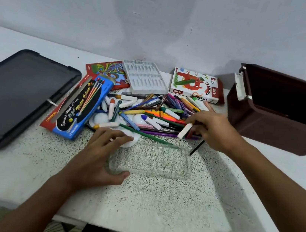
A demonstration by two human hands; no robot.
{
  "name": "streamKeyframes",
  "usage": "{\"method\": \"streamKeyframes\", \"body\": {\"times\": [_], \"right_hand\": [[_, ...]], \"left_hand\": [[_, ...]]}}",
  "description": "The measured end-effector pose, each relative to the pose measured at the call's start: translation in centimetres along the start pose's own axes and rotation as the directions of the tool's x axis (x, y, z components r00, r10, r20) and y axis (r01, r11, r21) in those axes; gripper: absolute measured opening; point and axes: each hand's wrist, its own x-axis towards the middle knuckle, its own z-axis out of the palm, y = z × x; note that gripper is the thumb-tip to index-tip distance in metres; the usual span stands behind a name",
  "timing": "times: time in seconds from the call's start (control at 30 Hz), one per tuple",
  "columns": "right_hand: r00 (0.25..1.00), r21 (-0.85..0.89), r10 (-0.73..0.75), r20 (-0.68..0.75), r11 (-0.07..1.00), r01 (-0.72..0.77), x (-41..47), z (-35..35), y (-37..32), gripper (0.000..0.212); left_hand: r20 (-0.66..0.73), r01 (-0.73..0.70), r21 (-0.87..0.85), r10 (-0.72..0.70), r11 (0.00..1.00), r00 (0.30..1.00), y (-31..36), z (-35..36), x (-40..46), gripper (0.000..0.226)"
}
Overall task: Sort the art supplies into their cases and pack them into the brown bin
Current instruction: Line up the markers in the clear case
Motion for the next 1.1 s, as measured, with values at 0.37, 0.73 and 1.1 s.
{"method": "streamKeyframes", "body": {"times": [0.37,0.73,1.1], "right_hand": [[0.933,0.03,-0.112,0.342,0.994,0.108,-1.8,0.3,-1.5,0.026],[0.93,0.018,-0.132,0.342,0.991,0.134,-2.6,1.1,-2.0,0.019],[0.901,-0.008,-0.241,0.361,0.965,0.262,-3.0,1.7,-2.4,0.018]], "left_hand": [[-0.003,-0.024,-0.048,0.024,0.999,1.0,-0.4,0.2,0.0,0.063],[0.003,-0.022,-0.046,0.022,0.999,1.0,-0.6,0.3,0.0,0.064],[-0.003,-0.04,-0.057,0.04,0.998,0.999,-1.0,0.3,-0.1,0.067]]}}
